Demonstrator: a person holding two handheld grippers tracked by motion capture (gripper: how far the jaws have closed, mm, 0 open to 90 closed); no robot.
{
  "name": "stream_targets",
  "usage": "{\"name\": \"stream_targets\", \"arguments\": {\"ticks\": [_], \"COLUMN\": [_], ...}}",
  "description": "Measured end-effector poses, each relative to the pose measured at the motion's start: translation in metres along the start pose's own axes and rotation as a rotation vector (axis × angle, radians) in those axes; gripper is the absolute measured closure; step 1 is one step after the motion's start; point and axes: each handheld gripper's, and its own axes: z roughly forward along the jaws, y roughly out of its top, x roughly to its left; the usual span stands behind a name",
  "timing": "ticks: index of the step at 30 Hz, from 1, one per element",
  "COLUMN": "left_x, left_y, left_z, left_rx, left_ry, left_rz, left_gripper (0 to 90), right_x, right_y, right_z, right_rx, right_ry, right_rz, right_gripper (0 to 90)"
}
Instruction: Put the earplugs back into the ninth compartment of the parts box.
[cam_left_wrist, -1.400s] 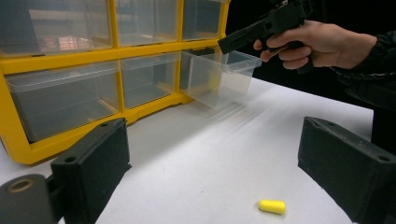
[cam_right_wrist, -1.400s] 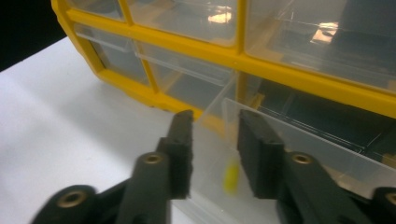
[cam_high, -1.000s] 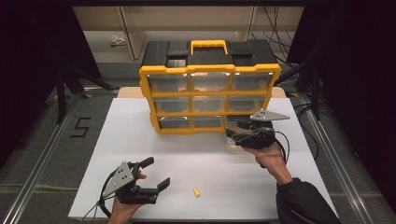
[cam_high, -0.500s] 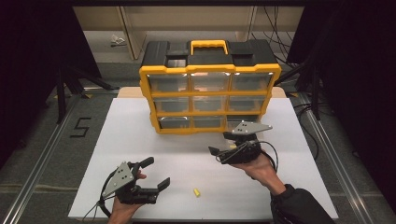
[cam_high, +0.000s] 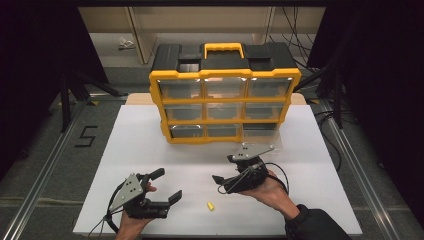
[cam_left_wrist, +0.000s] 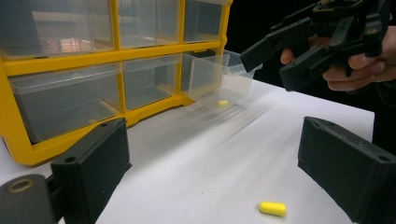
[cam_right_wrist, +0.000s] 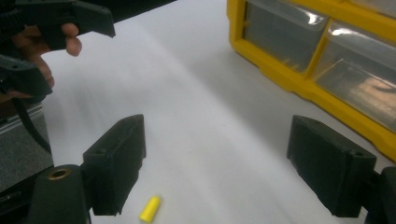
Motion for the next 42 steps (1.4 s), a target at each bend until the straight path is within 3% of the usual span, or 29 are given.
{"name": "stream_targets", "arguments": {"ticks": [6,15,24,42], "left_x": [0.000,0.000,0.000,0.000], "left_y": [0.000,0.000,0.000,0.000], "left_z": [0.000,0.000,0.000,0.000], "left_rx": [-0.001,-0.001,-0.002,-0.004], "left_ry": [0.002,0.001,0.001,-0.001], "left_rz": [0.000,-0.002,-0.001,-0.002], "left_gripper": [8.6,8.6,8.6,8.6], "right_x": [0.010,0.026,0.033,0.040], "right_y": [-0.005,-0.019,-0.028,-0.043], "right_z": [0.008,0.027,0.040,0.064], "right_rx": [0.050,0.182,0.259,0.365], "right_ry": [0.025,0.057,0.072,0.109], "right_rz": [-0.015,-0.077,-0.086,-0.120], "right_gripper": [18.2,19.8,22.6,43.4]}}
